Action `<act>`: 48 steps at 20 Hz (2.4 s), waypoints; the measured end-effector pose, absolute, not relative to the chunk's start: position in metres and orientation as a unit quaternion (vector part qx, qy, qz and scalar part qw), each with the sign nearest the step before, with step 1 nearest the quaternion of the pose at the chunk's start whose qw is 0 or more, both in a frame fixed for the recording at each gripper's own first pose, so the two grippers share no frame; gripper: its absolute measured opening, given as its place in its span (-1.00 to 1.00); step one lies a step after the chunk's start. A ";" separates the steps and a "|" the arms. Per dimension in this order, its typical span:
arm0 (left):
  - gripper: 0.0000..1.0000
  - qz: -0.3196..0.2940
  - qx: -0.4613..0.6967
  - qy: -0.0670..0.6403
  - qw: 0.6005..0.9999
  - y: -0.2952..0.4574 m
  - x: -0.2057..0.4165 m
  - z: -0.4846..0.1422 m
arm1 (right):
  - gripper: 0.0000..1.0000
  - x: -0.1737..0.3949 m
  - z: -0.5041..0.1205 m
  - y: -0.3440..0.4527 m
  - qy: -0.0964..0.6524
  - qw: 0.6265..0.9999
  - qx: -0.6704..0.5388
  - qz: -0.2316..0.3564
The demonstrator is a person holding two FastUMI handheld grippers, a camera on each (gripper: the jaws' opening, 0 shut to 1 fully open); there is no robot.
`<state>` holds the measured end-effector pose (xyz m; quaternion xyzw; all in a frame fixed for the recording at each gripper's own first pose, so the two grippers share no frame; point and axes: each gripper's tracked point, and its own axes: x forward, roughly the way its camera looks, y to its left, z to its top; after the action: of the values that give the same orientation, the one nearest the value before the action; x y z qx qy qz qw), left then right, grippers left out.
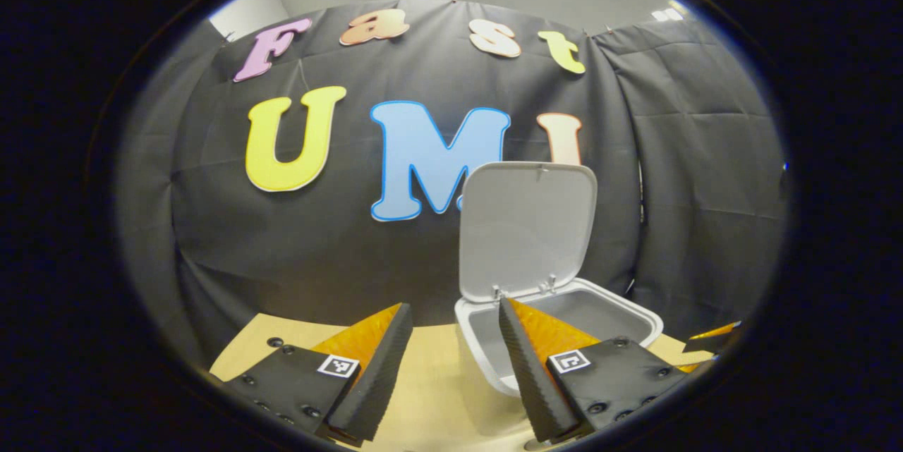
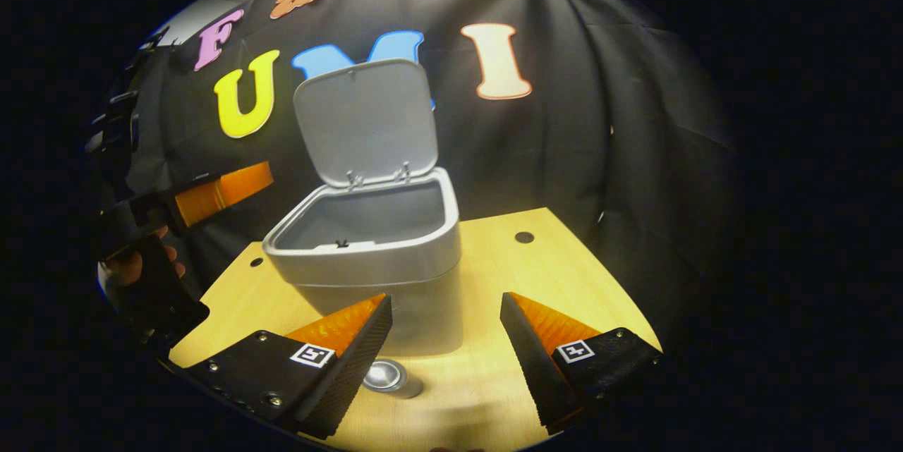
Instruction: Press the lid of the desktop garbage bin to open it, pick up the crumpled paper on the desktop and throw it into the bin, then pick up the pop can on the desktop and drop it into the bin, and finally close the garbage bin lid.
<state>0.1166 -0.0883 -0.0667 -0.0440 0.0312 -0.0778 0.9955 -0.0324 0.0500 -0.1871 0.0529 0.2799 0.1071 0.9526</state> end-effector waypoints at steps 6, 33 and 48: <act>0.70 -0.045 -0.044 0.040 0.997 -0.054 0.111 -0.074 | 0.97 -0.046 -0.219 0.088 0.319 0.933 0.023 0.165; 0.70 0.035 -0.036 0.078 0.996 0.037 0.073 -0.102 | 0.70 -0.075 -0.328 0.120 0.453 0.869 -0.046 0.195; 0.70 0.012 -0.039 0.081 0.996 0.013 0.079 -0.104 | 0.66 -0.077 -0.253 0.150 0.384 0.883 0.008 0.270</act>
<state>0.0786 0.0126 -0.1039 -0.0386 0.0806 0.0116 0.9959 -0.0769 0.1497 -0.2533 0.0081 0.3835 0.2698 0.8832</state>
